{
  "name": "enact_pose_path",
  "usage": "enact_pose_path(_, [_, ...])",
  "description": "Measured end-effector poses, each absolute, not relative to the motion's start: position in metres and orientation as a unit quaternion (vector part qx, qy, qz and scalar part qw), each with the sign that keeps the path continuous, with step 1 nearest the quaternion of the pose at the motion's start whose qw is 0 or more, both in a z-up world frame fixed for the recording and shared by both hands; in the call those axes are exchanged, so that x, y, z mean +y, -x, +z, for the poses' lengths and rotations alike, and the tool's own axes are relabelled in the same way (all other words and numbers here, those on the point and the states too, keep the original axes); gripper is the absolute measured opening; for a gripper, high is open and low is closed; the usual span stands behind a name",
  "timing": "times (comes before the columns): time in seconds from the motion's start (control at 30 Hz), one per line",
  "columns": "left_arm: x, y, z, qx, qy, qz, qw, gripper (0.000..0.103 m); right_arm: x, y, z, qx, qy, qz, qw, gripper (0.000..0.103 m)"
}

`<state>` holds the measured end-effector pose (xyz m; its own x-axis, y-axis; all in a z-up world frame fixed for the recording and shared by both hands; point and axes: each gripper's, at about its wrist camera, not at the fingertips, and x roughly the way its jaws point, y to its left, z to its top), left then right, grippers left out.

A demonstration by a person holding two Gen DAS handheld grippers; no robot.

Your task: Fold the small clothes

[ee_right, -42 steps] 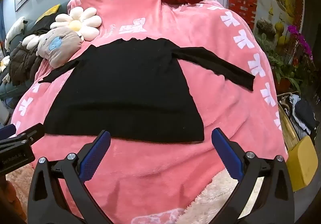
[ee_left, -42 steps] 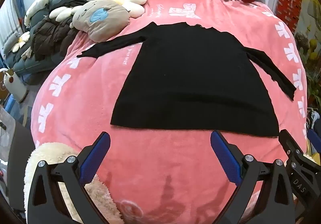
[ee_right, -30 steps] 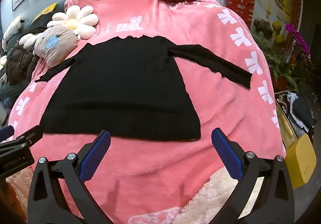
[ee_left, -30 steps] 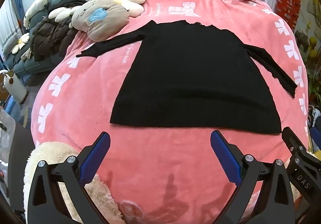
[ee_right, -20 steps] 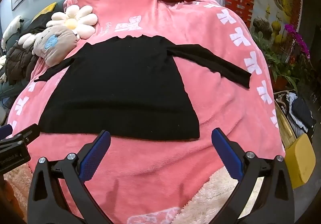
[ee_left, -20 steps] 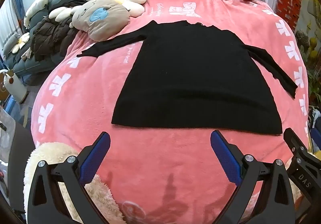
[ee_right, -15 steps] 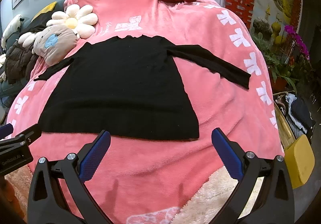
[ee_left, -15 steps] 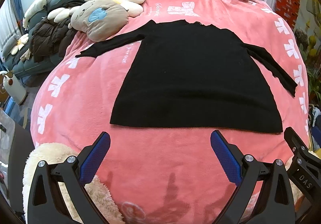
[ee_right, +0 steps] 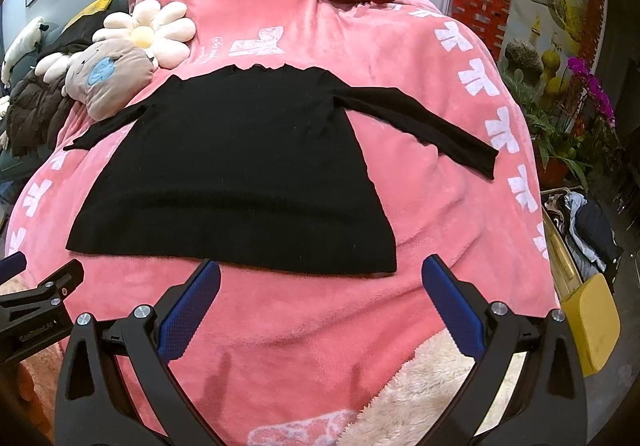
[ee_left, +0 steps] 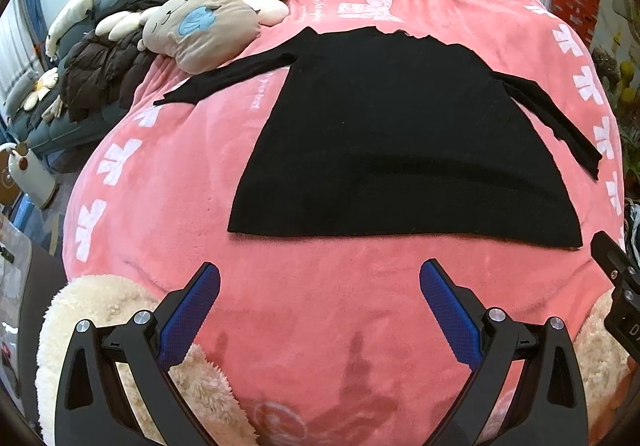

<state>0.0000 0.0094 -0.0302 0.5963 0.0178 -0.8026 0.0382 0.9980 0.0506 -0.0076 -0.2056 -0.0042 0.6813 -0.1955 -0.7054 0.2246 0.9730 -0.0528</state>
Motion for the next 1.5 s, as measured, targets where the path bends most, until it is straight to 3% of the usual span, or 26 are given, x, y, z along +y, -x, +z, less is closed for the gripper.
enact_pose_path(1.5, [-0.005, 0.002, -0.024, 0.444, -0.042, -0.026, 0.895, 0.097, -0.208, 0.008, -0.004, 0.384, -0.022, -0.113, 0.916, 0.098])
